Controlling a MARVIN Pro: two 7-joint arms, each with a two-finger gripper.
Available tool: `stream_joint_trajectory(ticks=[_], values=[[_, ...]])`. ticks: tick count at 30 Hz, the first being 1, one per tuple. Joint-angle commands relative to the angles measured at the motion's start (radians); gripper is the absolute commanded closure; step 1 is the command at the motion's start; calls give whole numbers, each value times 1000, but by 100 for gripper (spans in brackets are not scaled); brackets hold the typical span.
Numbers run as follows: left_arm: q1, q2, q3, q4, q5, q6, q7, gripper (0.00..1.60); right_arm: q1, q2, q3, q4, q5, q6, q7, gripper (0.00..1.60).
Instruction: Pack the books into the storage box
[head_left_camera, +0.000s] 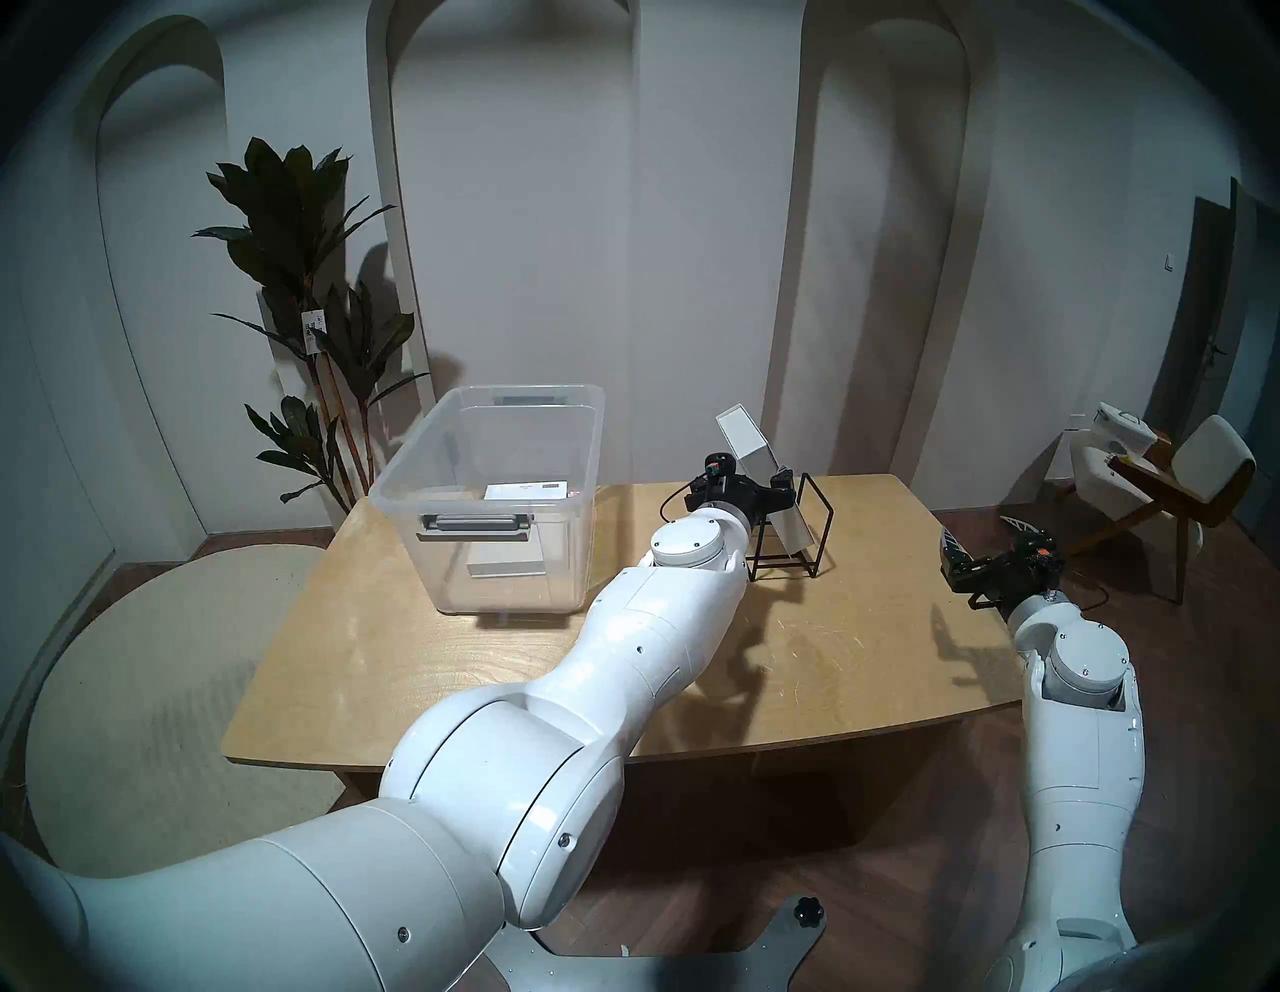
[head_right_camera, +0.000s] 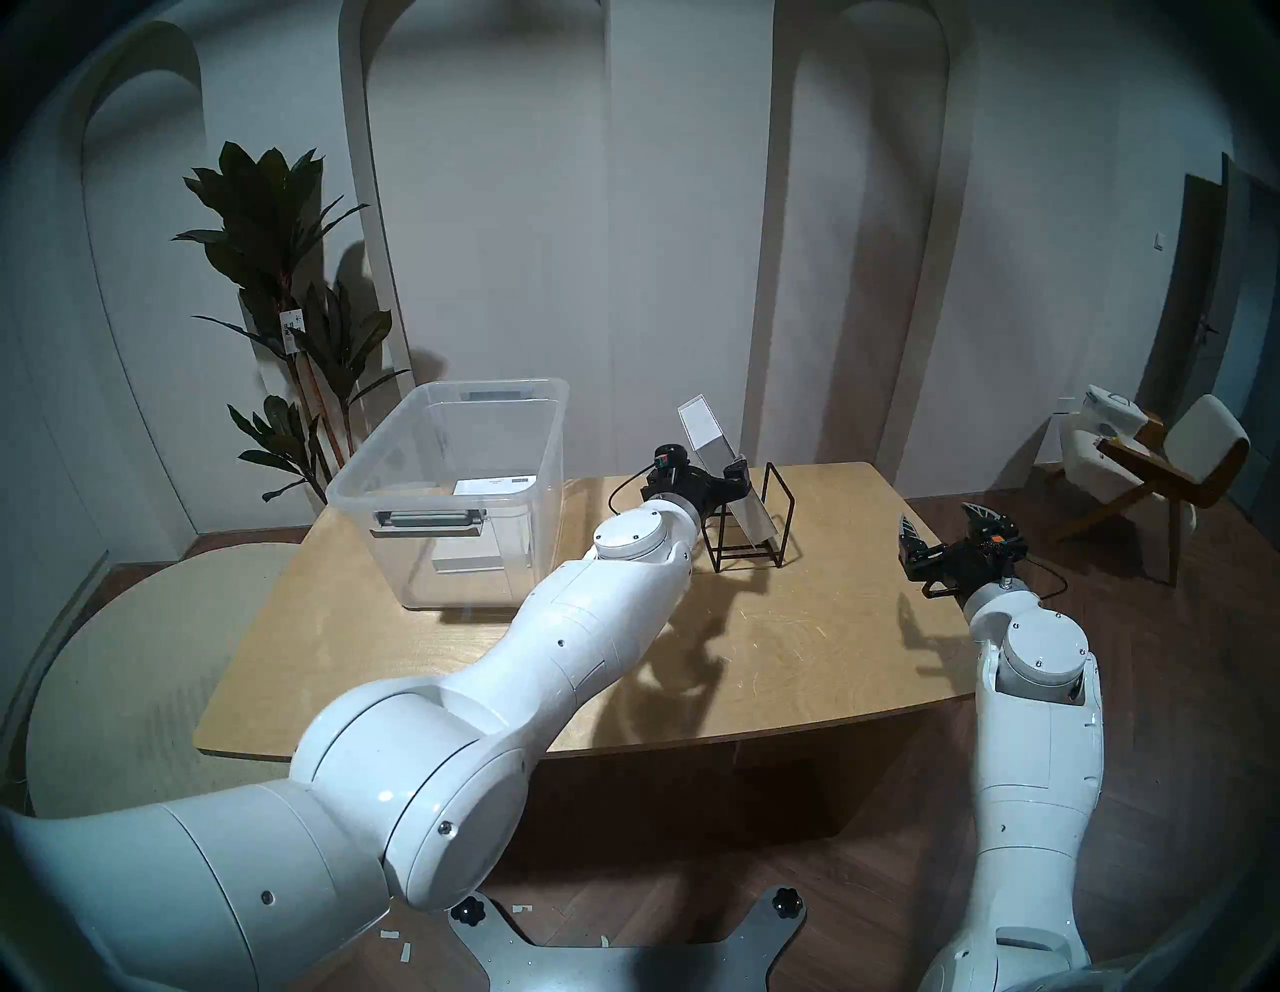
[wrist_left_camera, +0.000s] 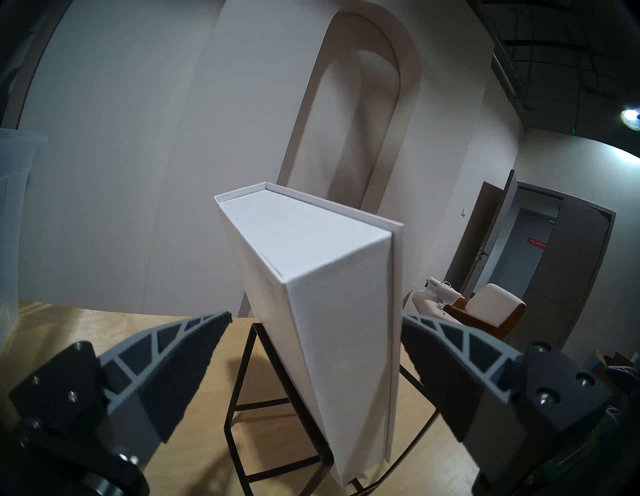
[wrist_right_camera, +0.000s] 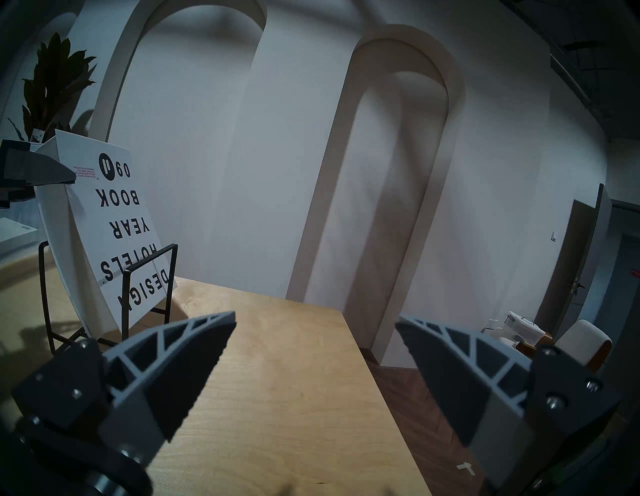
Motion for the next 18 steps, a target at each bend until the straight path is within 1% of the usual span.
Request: stream_joint_trajectory(ticks=[1, 2, 4, 5, 6, 7, 15, 17, 18], values=[[-84, -7, 3, 48, 2, -54, -57, 160, 9, 2, -3, -21, 2, -10, 1, 0], [-86, -6, 2, 53, -2, -61, -78, 160, 9, 2, -3, -21, 2, -10, 1, 0], [-89, -2, 18, 48, 17, -77, -74, 160, 9, 3, -3, -21, 2, -9, 1, 0], [-90, 0, 19, 42, 16, -79, -91, 160, 9, 3, -3, -20, 2, -9, 1, 0], [-96, 4, 36, 35, 37, -90, -78, 160, 9, 3, -3, -20, 2, -9, 1, 0], [-98, 4, 38, 28, 36, -93, -85, 160, 9, 3, -3, -20, 2, -9, 1, 0], [-118, 19, 70, -74, 69, -152, -123, 160, 11, 3, -3, -17, 2, -8, 1, 0], [-132, 22, 85, -90, 89, -172, -123, 160, 11, 4, -3, -16, 2, -7, 1, 0], [-135, 31, 104, -110, 115, -169, -112, 160, 11, 4, -3, -16, 2, -7, 1, 0]])
